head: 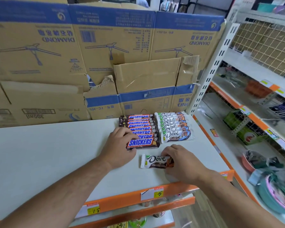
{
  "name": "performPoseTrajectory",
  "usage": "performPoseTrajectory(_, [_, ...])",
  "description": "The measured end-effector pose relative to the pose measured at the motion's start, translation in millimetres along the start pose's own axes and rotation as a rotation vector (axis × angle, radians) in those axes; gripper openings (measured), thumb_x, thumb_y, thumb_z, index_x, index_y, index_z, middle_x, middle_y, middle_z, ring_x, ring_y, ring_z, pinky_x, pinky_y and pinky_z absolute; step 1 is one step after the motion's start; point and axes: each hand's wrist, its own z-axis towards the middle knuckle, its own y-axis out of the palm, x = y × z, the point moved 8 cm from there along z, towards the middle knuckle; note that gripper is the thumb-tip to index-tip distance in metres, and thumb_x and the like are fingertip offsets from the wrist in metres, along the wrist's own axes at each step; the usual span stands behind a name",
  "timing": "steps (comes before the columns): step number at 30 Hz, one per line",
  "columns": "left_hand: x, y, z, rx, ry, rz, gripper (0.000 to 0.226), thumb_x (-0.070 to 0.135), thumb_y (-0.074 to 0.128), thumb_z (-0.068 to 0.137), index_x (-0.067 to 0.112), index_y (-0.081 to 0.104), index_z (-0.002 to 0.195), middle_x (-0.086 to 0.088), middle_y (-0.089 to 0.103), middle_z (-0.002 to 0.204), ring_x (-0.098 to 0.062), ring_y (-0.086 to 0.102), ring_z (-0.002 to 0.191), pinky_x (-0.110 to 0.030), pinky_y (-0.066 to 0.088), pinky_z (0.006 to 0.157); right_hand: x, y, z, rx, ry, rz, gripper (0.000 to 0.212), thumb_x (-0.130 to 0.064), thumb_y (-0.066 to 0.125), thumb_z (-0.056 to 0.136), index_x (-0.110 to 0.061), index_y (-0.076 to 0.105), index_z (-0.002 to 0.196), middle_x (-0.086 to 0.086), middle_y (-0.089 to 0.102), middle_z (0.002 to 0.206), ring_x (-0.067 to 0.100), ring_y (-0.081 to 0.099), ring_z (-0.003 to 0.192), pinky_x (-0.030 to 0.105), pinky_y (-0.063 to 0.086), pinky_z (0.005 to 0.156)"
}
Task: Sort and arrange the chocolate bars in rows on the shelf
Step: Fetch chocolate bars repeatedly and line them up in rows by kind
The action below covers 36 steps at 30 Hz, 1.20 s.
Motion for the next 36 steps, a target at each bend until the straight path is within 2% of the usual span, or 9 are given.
performPoseTrajectory(5, [9.8, -3.6, -3.7, -0.001, -0.017, 0.1, 0.042, 0.04, 0.057, 0.075, 0.024, 0.065, 0.113, 0.01, 0.054, 0.112, -0.013, 0.047, 0.11, -0.037, 0.043, 0.096, 15.9, -6.7, 0.0, 0.022, 0.008, 0.009, 0.037, -0.028, 0.065, 0.071, -0.028, 0.059, 0.108, -0.008, 0.054, 0.1, 0.014, 0.052, 0.094, 0.023, 0.036, 0.067])
performPoseTrajectory(9, [39.0, 1.8, -15.4, 0.037, 0.066, 0.173, 0.035, 0.035, 0.059, 0.074, 0.022, 0.067, 0.106, 0.006, 0.057, 0.11, -0.018, 0.049, 0.109, -0.037, 0.041, 0.093, 50.6, -16.7, 1.7, 0.074, 0.07, -0.017, 0.041, -0.027, 0.065, 0.07, -0.027, 0.059, 0.111, -0.007, 0.055, 0.103, 0.017, 0.054, 0.099, 0.027, 0.036, 0.067])
performPoseTrajectory(13, [72.1, 31.0, -22.5, -0.097, 0.112, 0.097, 0.03, 0.032, 0.058, 0.078, 0.021, 0.068, 0.103, 0.007, 0.059, 0.102, -0.016, 0.052, 0.098, -0.028, 0.041, 0.09, 74.3, -27.3, 13.3, 0.127, 0.081, -0.099, 0.049, -0.02, 0.063, 0.069, -0.023, 0.057, 0.117, 0.0, 0.058, 0.11, 0.025, 0.053, 0.103, 0.035, 0.048, 0.076])
performPoseTrajectory(18, [85.3, 48.0, -26.2, -0.163, 0.095, 0.167, 0.026, 0.034, 0.056, 0.079, 0.021, 0.068, 0.098, 0.007, 0.058, 0.096, -0.016, 0.05, 0.092, -0.029, 0.041, 0.086, 80.4, -31.7, 32.4, 0.23, 0.023, -0.203, 0.049, -0.017, 0.062, 0.069, -0.027, 0.057, 0.117, 0.001, 0.054, 0.12, 0.027, 0.05, 0.1, 0.035, 0.043, 0.075])
performPoseTrajectory(20, [87.2, 48.8, -26.9, -0.172, 0.109, 0.197, 0.026, 0.033, 0.057, 0.08, 0.02, 0.068, 0.099, 0.005, 0.058, 0.097, -0.017, 0.05, 0.093, -0.03, 0.042, 0.086, 81.6, -27.8, 31.3, 0.238, 0.005, -0.176, 0.052, -0.024, 0.064, 0.066, -0.026, 0.058, 0.118, 0.0, 0.051, 0.122, 0.027, 0.05, 0.102, 0.036, 0.04, 0.081])
performPoseTrajectory(23, [89.4, 49.4, -26.3, -0.18, 0.105, 0.234, 0.027, 0.034, 0.058, 0.079, 0.019, 0.066, 0.1, 0.004, 0.058, 0.099, -0.018, 0.05, 0.093, -0.032, 0.044, 0.084, 81.7, -24.8, 21.2, 0.348, -0.015, -0.163, 0.043, -0.034, 0.061, 0.07, -0.029, 0.061, 0.113, -0.004, 0.056, 0.112, 0.025, 0.05, 0.105, 0.038, 0.036, 0.09])
performPoseTrajectory(28, [88.9, 50.0, -26.3, -0.184, 0.069, 0.25, 0.029, 0.036, 0.06, 0.079, 0.018, 0.065, 0.101, 0.005, 0.057, 0.101, -0.017, 0.049, 0.094, -0.031, 0.043, 0.084, 84.7, -20.6, 15.2, 0.563, -0.033, -0.076, 0.033, -0.03, 0.066, 0.073, -0.024, 0.066, 0.106, -0.002, 0.06, 0.101, 0.026, 0.051, 0.1, 0.039, 0.035, 0.093])
performPoseTrajectory(36, [87.1, 50.8, -27.3, -0.183, 0.031, 0.3, 0.033, 0.039, 0.059, 0.079, 0.019, 0.065, 0.105, 0.005, 0.056, 0.105, -0.015, 0.046, 0.098, -0.029, 0.039, 0.087, 97.0, -17.2, 23.2, 0.573, -0.005, 0.136, 0.036, -0.022, 0.074, 0.07, -0.026, 0.067, 0.106, -0.002, 0.058, 0.108, 0.023, 0.047, 0.111, 0.04, 0.036, 0.095])
